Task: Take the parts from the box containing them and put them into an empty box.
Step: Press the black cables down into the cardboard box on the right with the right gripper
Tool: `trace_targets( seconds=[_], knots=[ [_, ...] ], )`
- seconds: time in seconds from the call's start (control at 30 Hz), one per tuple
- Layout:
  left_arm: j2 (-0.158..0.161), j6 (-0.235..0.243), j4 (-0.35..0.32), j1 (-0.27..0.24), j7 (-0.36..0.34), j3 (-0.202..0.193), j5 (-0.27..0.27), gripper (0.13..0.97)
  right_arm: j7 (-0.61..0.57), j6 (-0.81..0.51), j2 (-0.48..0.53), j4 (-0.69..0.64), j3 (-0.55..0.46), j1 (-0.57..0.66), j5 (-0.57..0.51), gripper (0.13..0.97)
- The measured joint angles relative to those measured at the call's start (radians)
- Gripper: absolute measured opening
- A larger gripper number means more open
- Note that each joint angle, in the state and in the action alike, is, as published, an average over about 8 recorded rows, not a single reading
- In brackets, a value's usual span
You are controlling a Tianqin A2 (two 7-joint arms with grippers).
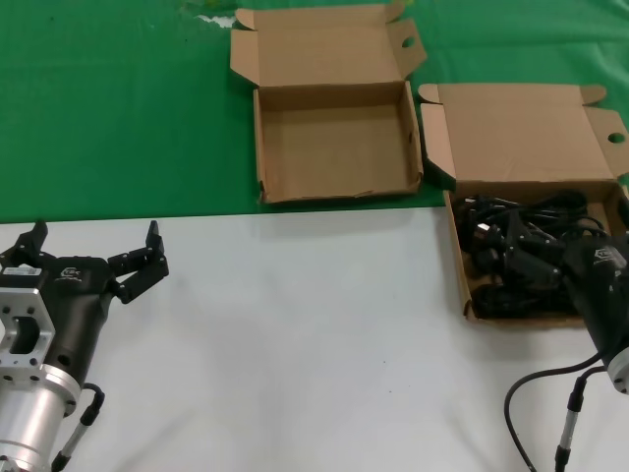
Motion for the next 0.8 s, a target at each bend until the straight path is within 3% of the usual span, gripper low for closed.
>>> trace_targets(
  seconds=[0.8],
  knots=[
    [0.0, 0.0, 0.0, 0.0, 0.0, 0.0, 0.0, 0.951, 0.0, 0.0, 0.0, 0.0, 0.0, 0.0, 0.0, 0.966]
  ],
)
